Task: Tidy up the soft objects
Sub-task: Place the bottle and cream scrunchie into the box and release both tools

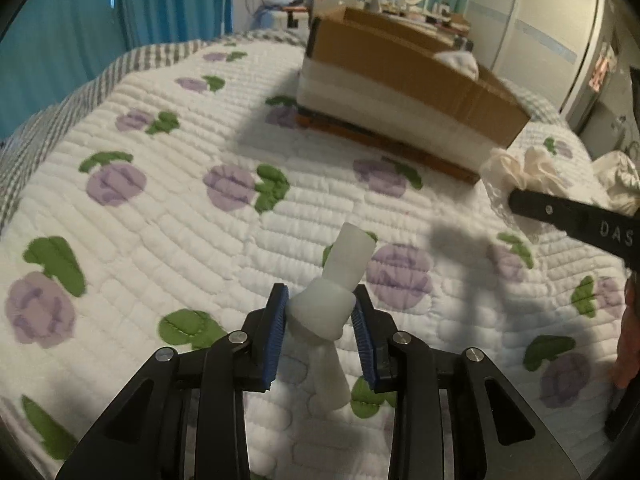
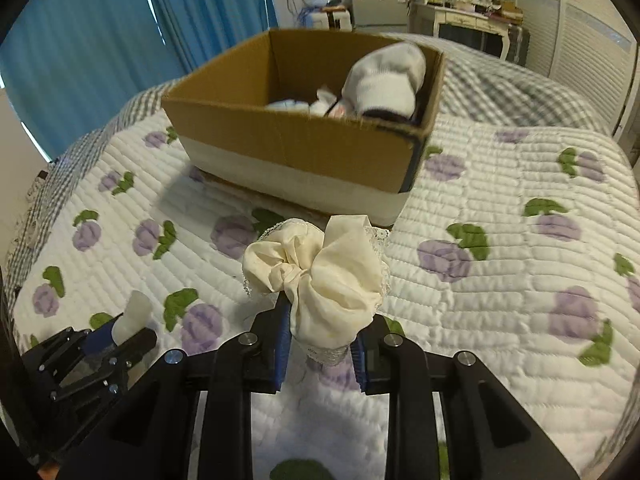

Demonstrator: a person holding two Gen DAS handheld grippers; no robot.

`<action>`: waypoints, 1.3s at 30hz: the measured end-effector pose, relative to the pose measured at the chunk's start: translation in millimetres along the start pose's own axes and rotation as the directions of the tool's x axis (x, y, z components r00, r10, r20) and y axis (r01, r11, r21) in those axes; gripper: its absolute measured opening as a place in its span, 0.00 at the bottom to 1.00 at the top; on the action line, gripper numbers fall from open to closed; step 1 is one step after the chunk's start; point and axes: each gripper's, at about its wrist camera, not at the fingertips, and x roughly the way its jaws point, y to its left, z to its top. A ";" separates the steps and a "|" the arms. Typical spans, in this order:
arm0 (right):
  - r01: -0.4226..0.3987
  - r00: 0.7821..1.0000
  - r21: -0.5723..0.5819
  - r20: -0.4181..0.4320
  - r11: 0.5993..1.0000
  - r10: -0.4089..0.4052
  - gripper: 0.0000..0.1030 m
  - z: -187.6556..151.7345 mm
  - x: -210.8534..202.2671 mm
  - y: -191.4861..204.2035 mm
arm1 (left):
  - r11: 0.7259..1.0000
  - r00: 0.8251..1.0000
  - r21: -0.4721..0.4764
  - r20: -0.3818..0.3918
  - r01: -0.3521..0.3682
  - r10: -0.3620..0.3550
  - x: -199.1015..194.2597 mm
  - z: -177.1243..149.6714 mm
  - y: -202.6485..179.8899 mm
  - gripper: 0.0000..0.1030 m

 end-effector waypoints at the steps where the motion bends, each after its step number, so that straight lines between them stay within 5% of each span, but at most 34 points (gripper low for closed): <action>1: 0.002 1.000 -0.001 0.010 1.000 -0.002 0.24 0.1 -6.5 3.2 | 1.000 1.000 -0.001 0.009 0.005 -0.005 -4.3 1.5 -0.2 0.30; 13: 0.035 0.985 -0.059 0.170 0.998 -0.024 0.24 25.2 -88.0 44.7 | 0.996 0.981 0.053 0.177 0.076 -0.084 -73.9 48.7 -10.7 0.30; 24: 0.047 0.949 -0.092 0.314 0.995 -0.015 0.24 94.7 -141.3 60.2 | 0.989 0.945 0.113 0.302 0.095 -0.126 -106.9 143.5 -17.7 0.30; 33: 0.032 0.940 -0.068 0.340 0.997 -0.007 0.24 166.6 -108.4 45.1 | 0.979 0.948 0.178 0.281 0.101 -0.149 -50.0 218.4 -32.8 0.30; 39: 0.028 0.957 -0.049 0.289 0.998 -0.013 0.24 204.7 -40.4 27.7 | 0.971 0.963 0.217 0.224 0.103 -0.152 10.6 239.2 -38.8 0.30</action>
